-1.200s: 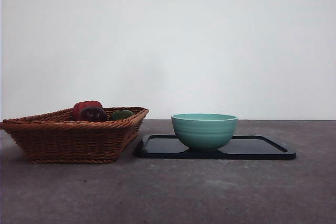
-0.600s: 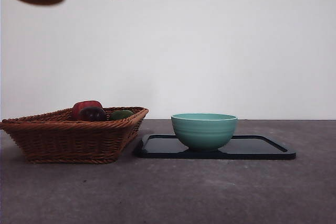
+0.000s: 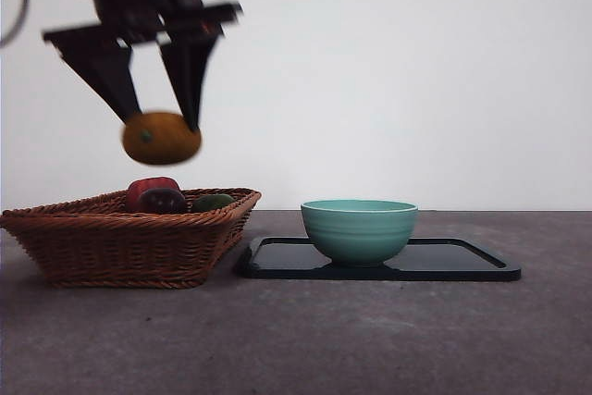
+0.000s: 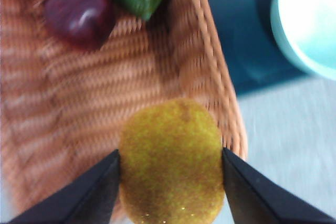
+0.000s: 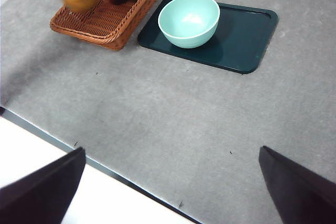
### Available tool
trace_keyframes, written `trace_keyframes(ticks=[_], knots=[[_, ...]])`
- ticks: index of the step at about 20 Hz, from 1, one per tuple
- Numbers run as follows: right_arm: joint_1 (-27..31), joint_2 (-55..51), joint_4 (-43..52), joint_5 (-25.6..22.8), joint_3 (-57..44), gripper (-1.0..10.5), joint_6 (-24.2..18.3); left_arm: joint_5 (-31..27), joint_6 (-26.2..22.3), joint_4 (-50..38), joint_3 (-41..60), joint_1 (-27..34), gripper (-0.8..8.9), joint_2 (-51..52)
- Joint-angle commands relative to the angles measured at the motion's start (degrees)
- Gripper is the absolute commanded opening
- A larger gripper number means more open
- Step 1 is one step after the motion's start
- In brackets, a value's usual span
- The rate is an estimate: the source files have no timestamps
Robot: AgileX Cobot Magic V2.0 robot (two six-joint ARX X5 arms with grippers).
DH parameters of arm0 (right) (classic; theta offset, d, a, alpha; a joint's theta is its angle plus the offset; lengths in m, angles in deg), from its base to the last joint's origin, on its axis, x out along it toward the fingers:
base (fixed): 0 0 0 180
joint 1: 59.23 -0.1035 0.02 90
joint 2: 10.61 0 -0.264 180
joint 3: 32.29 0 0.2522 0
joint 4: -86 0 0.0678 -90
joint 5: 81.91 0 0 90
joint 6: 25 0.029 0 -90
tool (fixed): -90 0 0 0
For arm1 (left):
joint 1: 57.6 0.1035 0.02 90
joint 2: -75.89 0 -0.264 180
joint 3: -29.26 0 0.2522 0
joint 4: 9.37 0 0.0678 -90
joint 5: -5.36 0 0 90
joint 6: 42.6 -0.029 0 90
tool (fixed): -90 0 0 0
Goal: Pick up the wifruite, put it on the bowl, pick up the plate, put it on desk
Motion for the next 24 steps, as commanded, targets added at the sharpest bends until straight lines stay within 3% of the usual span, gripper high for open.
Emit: trace_keyframes(ticks=[1,5,17,20,24], knots=[[-0.31,0.15,0.52,0.13,0.39,6.1,0.57,-0.72,1.99,-3.45,-0.61,0.24,2.44,-3.98],[-0.28,0.15,0.0,0.11,0.39,6.1,0.57,-7.34,2.95,-4.15,-0.61,1.36,2.44,-9.2],[-0.28,0.15,-0.02,-0.07,0.39,6.1,0.59,-7.34,2.49,-4.68,-0.61,2.54,2.62,-15.39],[-0.28,0.15,-0.02,-0.04,0.39,6.1,0.59,-7.34,2.23,-5.11,-0.96,2.75,5.24,-15.19],[-0.28,0.15,-0.02,-0.04,0.39,6.1,0.61,-7.34,-0.17,-4.7,-1.97,2.84,5.66,-11.78]])
